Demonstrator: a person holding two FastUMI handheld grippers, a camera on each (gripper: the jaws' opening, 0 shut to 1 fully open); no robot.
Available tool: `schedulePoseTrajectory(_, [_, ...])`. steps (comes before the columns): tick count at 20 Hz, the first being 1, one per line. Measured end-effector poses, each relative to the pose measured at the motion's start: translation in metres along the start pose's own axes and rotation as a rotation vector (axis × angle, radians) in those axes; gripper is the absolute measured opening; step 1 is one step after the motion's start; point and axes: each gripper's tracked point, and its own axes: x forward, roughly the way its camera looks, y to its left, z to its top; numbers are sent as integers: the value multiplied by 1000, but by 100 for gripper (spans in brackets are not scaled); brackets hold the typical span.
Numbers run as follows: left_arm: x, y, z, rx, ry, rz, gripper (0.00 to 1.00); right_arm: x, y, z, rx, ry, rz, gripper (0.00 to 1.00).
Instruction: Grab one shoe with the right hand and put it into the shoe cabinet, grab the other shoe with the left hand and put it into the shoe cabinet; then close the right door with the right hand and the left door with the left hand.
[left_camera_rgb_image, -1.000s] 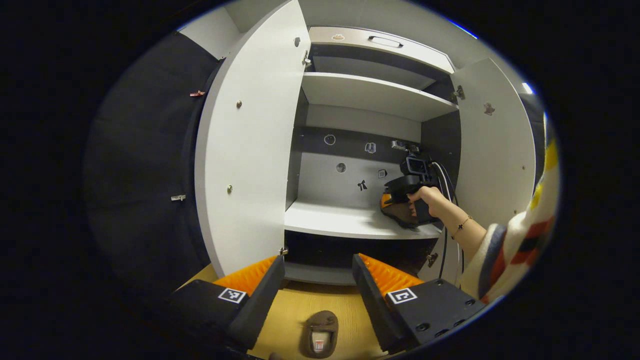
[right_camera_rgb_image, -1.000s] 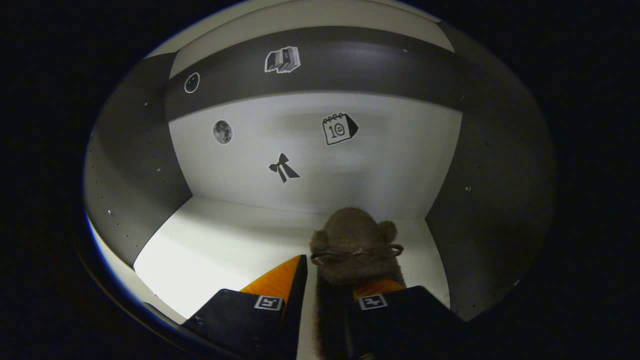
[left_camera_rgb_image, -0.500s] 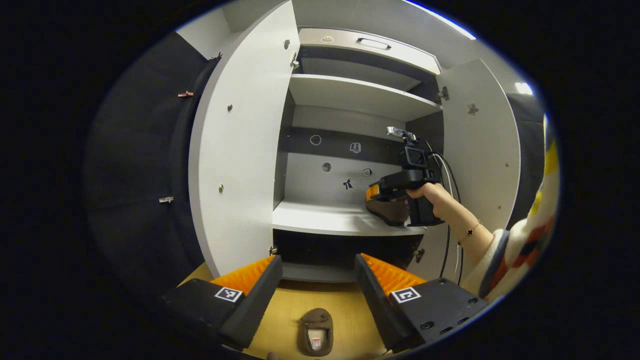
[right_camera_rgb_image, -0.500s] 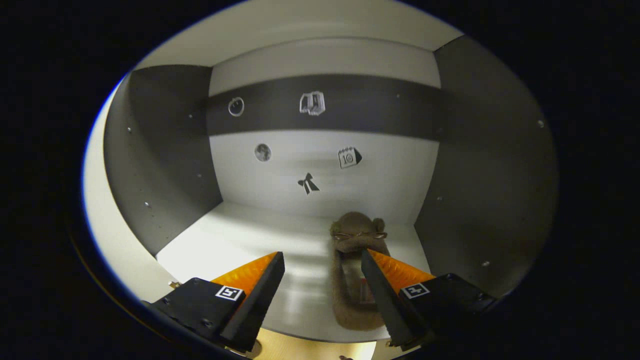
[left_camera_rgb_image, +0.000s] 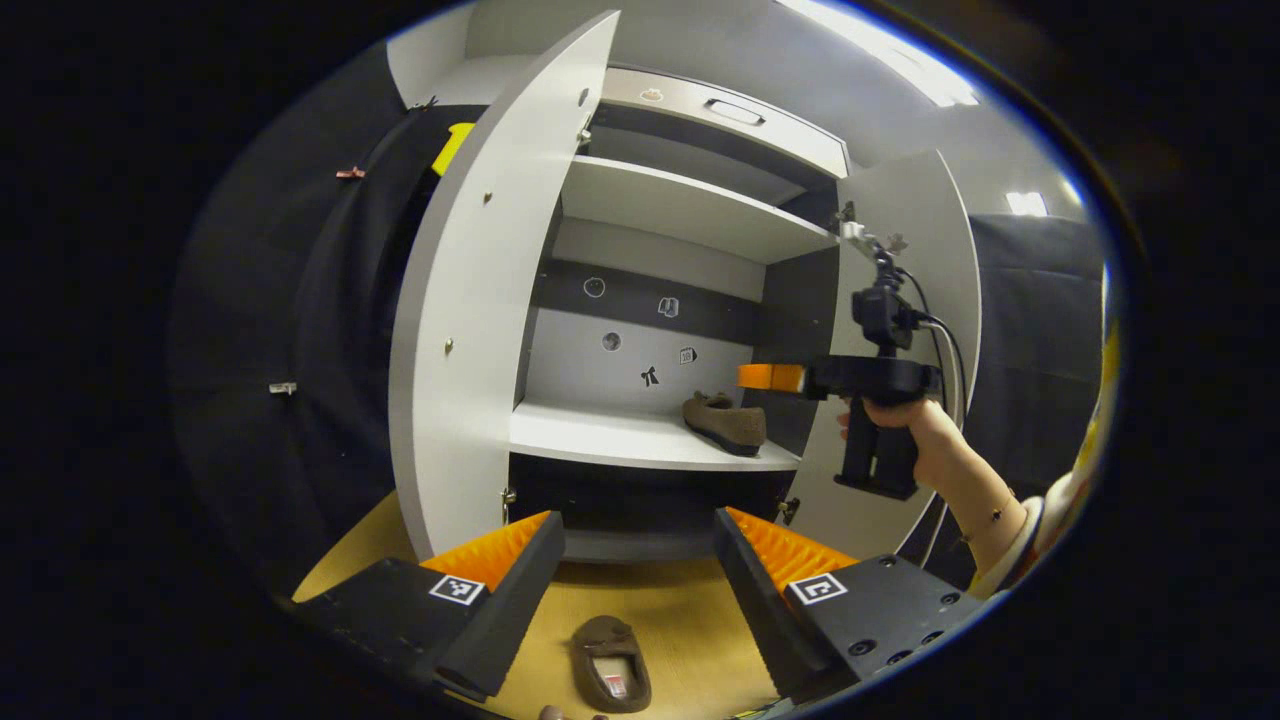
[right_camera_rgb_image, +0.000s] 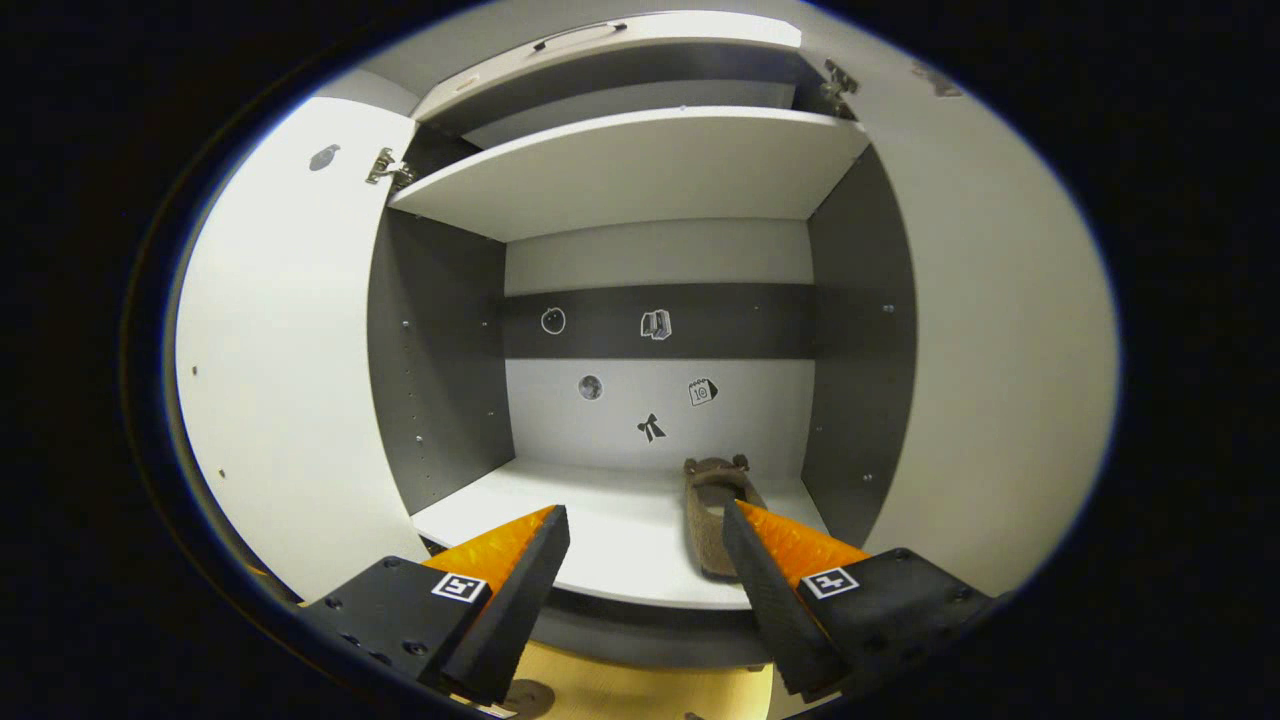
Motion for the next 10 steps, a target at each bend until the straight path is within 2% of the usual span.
schedulePoseTrajectory(1, [2,6,-8,-10,4,1,95,-14,-1,-3,-7,-20,-9,98])
schedulePoseTrajectory(4, [10,9,-43,-45,48,-67,95,-46,-5,-21,-55,-66,-32,98])
schedulePoseTrajectory(6, [17,19,-74,-45,99,-58,95,-64,-8,-39,-85,-69,-51,98])
schedulePoseTrajectory(10, [28,29,-141,51,193,-68,95,-95,-4,-81,-107,-17,-37,98])
